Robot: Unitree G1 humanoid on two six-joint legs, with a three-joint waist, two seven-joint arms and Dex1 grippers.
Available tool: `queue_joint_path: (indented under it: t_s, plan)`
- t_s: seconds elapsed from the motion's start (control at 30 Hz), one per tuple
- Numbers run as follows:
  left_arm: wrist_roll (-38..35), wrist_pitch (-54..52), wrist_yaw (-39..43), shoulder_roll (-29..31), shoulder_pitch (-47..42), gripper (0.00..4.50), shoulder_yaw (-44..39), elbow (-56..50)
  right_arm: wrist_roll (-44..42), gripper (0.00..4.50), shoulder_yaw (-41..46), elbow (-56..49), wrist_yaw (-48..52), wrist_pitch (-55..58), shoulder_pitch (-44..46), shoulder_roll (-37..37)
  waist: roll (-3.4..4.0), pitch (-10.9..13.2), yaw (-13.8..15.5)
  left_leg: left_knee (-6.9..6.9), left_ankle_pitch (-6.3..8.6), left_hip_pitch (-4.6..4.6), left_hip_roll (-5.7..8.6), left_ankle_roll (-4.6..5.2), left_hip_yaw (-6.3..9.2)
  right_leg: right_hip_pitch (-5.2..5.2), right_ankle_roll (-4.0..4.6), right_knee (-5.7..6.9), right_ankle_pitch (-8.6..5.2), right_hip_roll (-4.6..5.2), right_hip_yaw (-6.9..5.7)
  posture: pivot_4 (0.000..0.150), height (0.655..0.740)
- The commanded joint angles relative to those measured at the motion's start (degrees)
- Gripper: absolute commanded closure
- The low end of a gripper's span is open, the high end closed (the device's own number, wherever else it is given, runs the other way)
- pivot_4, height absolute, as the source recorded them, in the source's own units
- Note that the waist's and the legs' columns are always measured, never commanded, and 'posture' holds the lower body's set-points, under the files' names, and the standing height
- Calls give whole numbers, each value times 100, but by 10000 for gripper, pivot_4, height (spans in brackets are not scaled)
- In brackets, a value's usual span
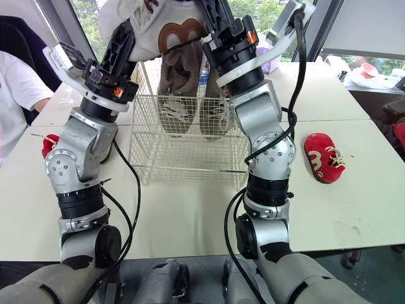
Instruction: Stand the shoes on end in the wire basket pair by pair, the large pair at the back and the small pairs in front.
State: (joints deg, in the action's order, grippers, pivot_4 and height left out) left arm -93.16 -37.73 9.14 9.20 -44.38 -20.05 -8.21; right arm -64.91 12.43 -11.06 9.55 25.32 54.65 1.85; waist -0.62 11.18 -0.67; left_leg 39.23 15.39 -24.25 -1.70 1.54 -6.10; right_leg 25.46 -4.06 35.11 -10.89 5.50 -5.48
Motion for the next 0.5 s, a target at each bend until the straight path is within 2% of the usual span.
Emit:
queue_joint_path:
  t_s: [0.03,0.1,0.17,0.3,0.4,0.5]
  plan:
    - [63,20,45,103,-26,42276,61,-184,-147,33343,-27,-179,105,-28,195,10,0,0,-4,0,0,0,0,1,0,1,0,0,0,0,0,1500,7400]
    - [339,-126,48,286,146,31359,203,-228,-207,33359,20,-148,102,-12,244,-24,0,0,-5,-1,1,0,-1,1,0,1,0,0,0,0,0,1500,7400]
    - [502,-242,81,465,331,22727,302,-373,-239,33359,54,-121,101,-4,279,-44,0,0,-10,-1,1,1,-1,1,0,1,0,0,0,0,0,1500,7400]
    - [516,-370,-41,779,720,1720,337,-900,-367,33359,154,-43,130,15,387,-103,1,0,-12,-2,-1,-1,-3,-2,0,3,0,0,0,0,0,1500,7400]
    - [552,-402,-139,987,914,768,391,-1239,-513,33359,260,-21,100,46,490,-173,2,1,-6,-2,1,-2,-2,1,0,4,0,0,0,1,0,1500,7400]
    - [488,-584,-652,1541,1298,768,370,-1962,-771,33359,673,340,322,239,1053,-900,6,3,-8,-2,4,-4,-3,5,-1,7,1,-1,0,1,1,1500,7400]
